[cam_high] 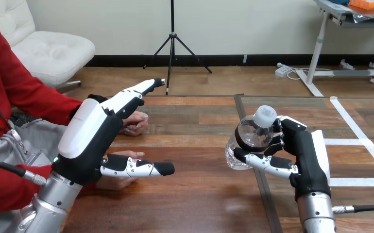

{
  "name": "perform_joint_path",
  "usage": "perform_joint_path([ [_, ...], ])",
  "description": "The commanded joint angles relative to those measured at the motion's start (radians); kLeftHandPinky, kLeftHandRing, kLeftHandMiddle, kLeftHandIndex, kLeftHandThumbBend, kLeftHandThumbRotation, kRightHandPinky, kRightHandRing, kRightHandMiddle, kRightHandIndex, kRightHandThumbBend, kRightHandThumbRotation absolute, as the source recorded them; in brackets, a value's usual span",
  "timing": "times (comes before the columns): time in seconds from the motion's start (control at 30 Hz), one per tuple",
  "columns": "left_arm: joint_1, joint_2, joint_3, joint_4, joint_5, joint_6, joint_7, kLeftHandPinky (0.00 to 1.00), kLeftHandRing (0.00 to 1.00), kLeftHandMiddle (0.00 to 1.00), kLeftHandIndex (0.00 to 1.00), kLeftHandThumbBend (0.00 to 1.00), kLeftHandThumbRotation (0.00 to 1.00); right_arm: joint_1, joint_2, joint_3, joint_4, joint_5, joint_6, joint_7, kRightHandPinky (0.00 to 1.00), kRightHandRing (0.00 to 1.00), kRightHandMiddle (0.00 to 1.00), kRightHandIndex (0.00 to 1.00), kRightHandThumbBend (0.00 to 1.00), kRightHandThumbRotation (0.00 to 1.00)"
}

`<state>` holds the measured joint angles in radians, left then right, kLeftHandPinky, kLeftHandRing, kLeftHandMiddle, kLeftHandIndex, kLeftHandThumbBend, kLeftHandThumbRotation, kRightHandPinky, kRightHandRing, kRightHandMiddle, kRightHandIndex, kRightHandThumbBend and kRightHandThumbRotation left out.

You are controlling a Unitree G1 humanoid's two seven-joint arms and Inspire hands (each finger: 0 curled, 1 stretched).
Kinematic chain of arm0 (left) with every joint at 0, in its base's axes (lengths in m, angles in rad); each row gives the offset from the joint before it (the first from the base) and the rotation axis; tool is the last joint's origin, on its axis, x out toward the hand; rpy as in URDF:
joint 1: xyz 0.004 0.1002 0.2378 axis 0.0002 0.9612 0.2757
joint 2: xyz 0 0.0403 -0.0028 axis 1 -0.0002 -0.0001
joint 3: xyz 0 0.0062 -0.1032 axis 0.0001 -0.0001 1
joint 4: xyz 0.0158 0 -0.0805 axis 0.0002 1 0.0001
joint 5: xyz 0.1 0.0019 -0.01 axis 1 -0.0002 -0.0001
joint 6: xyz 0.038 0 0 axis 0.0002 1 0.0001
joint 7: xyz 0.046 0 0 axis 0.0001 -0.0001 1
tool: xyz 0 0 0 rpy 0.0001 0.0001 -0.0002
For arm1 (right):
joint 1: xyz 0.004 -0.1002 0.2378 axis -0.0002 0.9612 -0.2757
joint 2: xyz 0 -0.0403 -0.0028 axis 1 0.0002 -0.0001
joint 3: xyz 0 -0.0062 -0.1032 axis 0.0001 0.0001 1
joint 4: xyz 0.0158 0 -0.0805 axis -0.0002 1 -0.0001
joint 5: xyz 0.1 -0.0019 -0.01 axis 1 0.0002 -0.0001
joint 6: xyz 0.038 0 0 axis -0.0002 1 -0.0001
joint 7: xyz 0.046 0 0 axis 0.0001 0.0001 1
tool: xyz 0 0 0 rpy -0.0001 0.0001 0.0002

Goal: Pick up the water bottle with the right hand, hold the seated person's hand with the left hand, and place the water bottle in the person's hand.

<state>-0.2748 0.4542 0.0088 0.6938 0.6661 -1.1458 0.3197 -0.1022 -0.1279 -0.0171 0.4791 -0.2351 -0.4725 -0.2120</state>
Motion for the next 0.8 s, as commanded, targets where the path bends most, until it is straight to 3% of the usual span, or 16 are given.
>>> perform_joint_path([
  [0.0, -0.027, 0.023, -0.009, -0.012, -0.041, -0.01, 0.011, 0.71, 0.84, 0.88, 0.89, 1.0, 0.6, -0.087, -0.018, -0.014, -0.015, 0.009, -0.029, -0.009, 0.36, 0.43, 0.56, 0.54, 0.83, 0.0],
  [0.4, -0.027, 0.051, -0.012, -0.02, -0.011, 0.012, 0.015, 0.71, 0.85, 0.89, 0.9, 1.0, 0.63, -0.088, -0.015, -0.022, -0.01, 0.038, -0.038, 0.007, 0.34, 0.42, 0.56, 0.54, 0.82, 0.0],
  [0.77, -0.048, 0.142, -0.038, 0.004, 0.018, 0.109, -0.044, 0.78, 0.9, 0.93, 0.95, 1.0, 0.66, -0.086, -0.021, -0.025, -0.024, 0.039, -0.032, 0.006, 0.34, 0.41, 0.56, 0.54, 0.83, 0.0],
])
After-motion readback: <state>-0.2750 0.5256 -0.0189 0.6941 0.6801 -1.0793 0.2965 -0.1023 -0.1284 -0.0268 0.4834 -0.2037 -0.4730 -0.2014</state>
